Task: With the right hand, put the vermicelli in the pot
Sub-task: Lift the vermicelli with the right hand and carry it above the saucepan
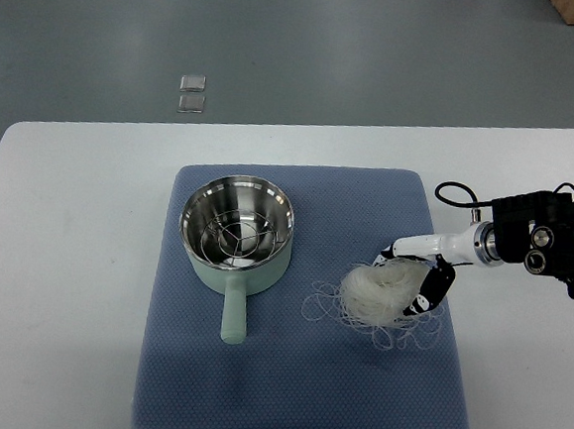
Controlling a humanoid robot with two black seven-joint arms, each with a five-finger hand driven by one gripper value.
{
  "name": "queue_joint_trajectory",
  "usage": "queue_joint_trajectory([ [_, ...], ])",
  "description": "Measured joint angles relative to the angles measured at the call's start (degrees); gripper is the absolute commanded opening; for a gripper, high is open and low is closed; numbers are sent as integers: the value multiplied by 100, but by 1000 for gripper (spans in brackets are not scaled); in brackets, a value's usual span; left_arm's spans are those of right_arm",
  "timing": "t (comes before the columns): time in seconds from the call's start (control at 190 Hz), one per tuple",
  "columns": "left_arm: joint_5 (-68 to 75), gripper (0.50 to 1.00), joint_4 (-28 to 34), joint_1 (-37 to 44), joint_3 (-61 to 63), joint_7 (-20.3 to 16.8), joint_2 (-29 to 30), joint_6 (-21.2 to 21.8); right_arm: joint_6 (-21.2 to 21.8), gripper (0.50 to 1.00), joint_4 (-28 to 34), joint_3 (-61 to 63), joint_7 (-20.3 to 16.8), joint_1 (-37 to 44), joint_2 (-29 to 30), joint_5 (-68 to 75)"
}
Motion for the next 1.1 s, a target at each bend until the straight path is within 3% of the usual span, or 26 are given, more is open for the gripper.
queue_joint_trajectory([
  [0.221,-4,1000,1,0,0,0,0,-1,243,500,248,286,75,545,-388,61],
  [0.474,-8,1000,9,0,0,0,0,-1,1116,500,819,737,141,1778,-1240,182],
  [0.753,-8,1000,9,0,0,0,0,-1,2179,500,884,1055,120,3377,-1808,922],
  [0.932,1,1000,-7,0,13,0,0,1,2200,500,782,1062,103,3767,-1629,1032],
  [1.1,7,1000,-13,0,17,0,0,1,1797,500,312,1062,88,3731,-769,1057],
])
